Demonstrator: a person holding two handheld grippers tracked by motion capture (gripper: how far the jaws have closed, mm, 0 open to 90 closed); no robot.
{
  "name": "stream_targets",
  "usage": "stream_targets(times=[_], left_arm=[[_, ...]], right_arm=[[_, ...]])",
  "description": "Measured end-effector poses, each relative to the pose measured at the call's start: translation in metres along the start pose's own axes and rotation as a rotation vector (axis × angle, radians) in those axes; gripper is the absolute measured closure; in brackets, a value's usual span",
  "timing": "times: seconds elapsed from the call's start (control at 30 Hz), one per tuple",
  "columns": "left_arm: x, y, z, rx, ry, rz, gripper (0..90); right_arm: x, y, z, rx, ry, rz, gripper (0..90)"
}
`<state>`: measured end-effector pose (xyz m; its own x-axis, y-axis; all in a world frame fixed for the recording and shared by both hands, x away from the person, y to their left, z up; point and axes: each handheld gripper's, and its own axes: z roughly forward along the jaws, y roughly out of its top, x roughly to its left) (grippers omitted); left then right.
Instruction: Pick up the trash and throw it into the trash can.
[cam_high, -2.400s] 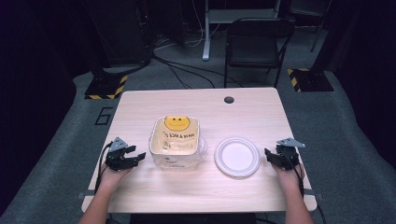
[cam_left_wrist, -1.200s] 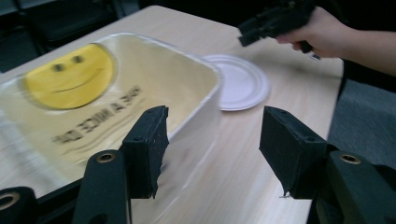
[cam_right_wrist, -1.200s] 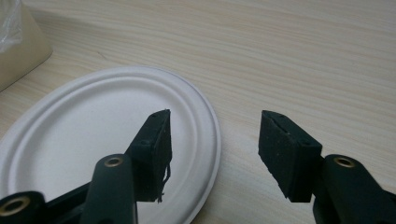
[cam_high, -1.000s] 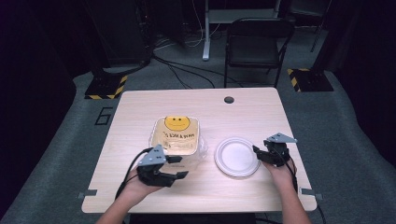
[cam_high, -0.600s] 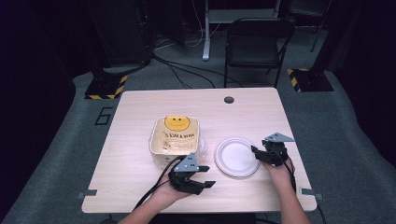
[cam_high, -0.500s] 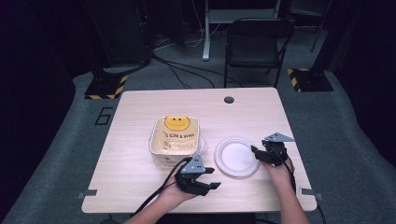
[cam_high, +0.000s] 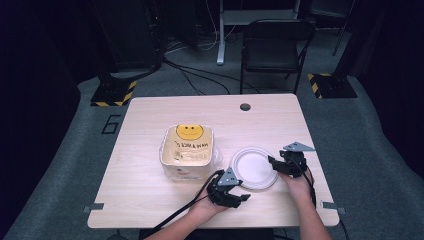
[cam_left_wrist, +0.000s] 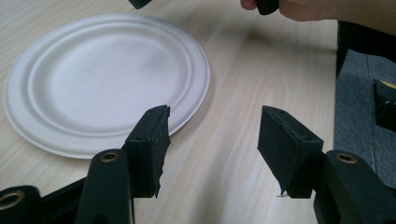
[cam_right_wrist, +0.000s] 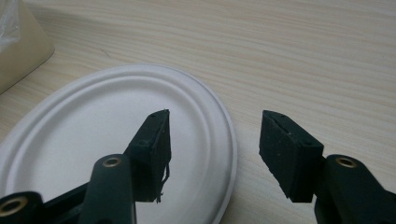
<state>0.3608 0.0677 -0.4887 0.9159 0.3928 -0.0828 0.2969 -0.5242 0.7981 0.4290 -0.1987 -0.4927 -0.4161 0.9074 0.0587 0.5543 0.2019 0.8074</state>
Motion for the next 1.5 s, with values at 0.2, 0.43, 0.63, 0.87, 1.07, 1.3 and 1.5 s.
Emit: stream_targets(times=[0.2,0.43,0.63,0.87,1.07,1.3,1.5], left_arm=[[0.006,-0.003,0.022,0.013,0.033,-0.004,38.0],[0.011,-0.005,0.035,0.02,0.07,0.01,35.4],[0.013,-0.006,0.039,0.018,0.075,-0.004,34.0],[0.012,-0.006,0.034,0.003,0.08,-0.008,34.0],[0.009,-0.004,0.025,-0.002,0.066,-0.004,34.2],[0.016,-0.014,0.025,0.019,0.075,-0.022,34.6],[0.018,-0.016,0.027,0.022,0.082,-0.022,34.6]], right_arm=[[0.001,-0.001,0.005,0.008,0.009,0.003,41.3],[0.0,-0.004,0.01,0.023,0.01,0.011,40.0],[-0.002,-0.005,0.011,0.027,0.009,0.029,36.6],[0.0,-0.006,0.015,0.052,0.009,0.025,34.8],[0.001,-0.005,0.014,0.05,0.009,0.019,35.1],[0.002,-0.005,0.015,0.056,0.017,0.021,34.9],[0.004,-0.006,0.017,0.064,0.023,0.016,34.9]])
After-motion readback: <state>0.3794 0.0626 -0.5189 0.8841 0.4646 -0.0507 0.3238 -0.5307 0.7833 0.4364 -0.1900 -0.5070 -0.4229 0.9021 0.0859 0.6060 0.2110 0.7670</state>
